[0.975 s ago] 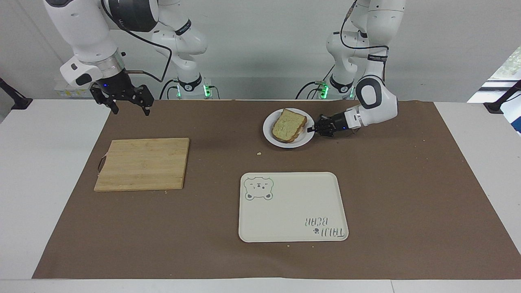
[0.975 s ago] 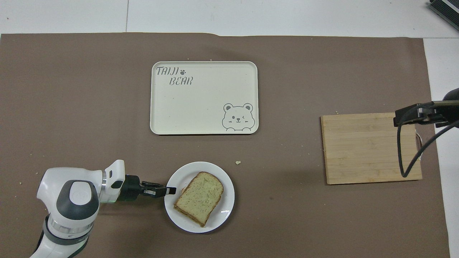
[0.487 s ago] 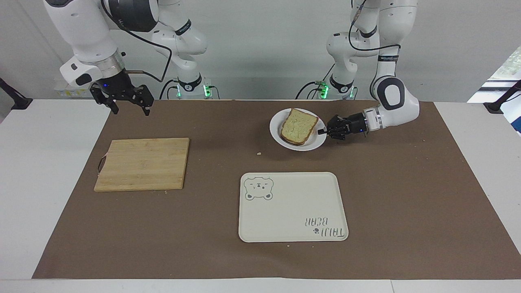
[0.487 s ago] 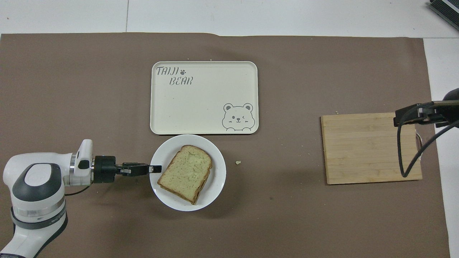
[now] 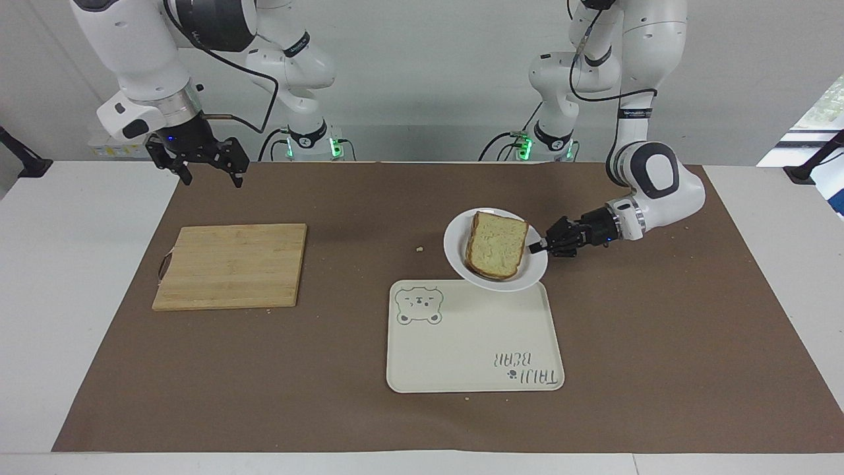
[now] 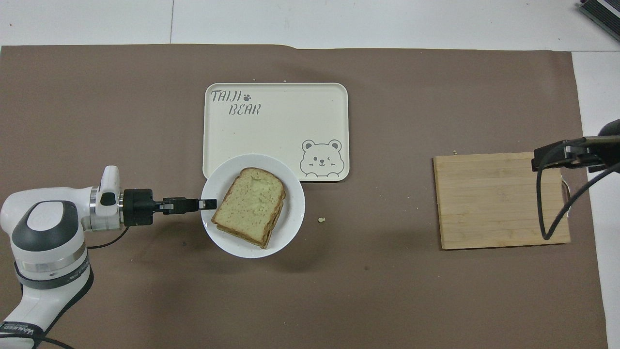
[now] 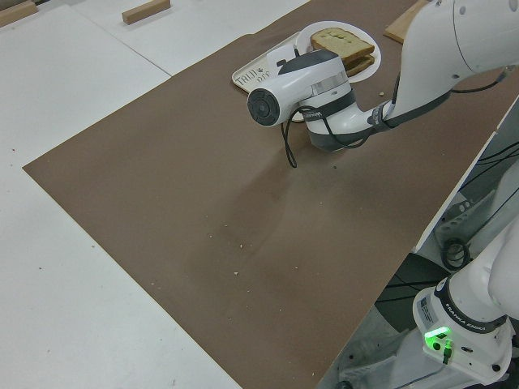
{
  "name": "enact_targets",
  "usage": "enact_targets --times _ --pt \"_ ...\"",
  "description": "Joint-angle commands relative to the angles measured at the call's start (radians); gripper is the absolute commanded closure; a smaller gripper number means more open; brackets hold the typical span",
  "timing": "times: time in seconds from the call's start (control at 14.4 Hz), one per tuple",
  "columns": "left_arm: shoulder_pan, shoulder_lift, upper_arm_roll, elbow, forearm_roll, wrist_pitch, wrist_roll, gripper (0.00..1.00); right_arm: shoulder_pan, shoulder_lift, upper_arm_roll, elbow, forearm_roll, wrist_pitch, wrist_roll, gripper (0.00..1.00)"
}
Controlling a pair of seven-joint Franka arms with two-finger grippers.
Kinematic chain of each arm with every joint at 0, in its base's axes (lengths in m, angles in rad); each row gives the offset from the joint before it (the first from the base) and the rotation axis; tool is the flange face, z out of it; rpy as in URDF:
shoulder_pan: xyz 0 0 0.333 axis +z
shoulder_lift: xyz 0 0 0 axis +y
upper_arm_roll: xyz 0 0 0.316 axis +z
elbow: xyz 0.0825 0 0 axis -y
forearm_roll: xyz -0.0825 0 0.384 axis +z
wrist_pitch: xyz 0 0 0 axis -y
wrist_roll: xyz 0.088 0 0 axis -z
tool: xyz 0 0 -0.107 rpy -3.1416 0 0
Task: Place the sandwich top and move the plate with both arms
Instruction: 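Slide the plate with the left gripper onto the cream tray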
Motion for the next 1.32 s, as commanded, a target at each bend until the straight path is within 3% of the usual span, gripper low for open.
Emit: enact_targets --times 0.0,0.35,0.56,1.25 --pt "-0.031 0.123 -0.02 0.157 -0.053 0.08 -0.086 1.0 -0.01 0.008 0.006 0.019 0.014 -0.015 0.013 0.0" --pt "-0.029 0.287 -0.109 0.338 -0.079 0.277 -0.127 1.0 -0.01 0.008 0.006 0.019 0.014 -0.015 0.013 0.0" --pt "-0.025 0.335 -0.123 0.36 -0.078 0.302 -0.127 1.0 -0.01 0.008 0.006 0.019 0.014 -0.015 0.013 0.0" --pt "-0.1 0.31 -0.12 0.273 -0.024 0.423 -0.121 1.0 -0.01 0.008 0.006 0.019 0.014 -0.017 0.013 0.0"
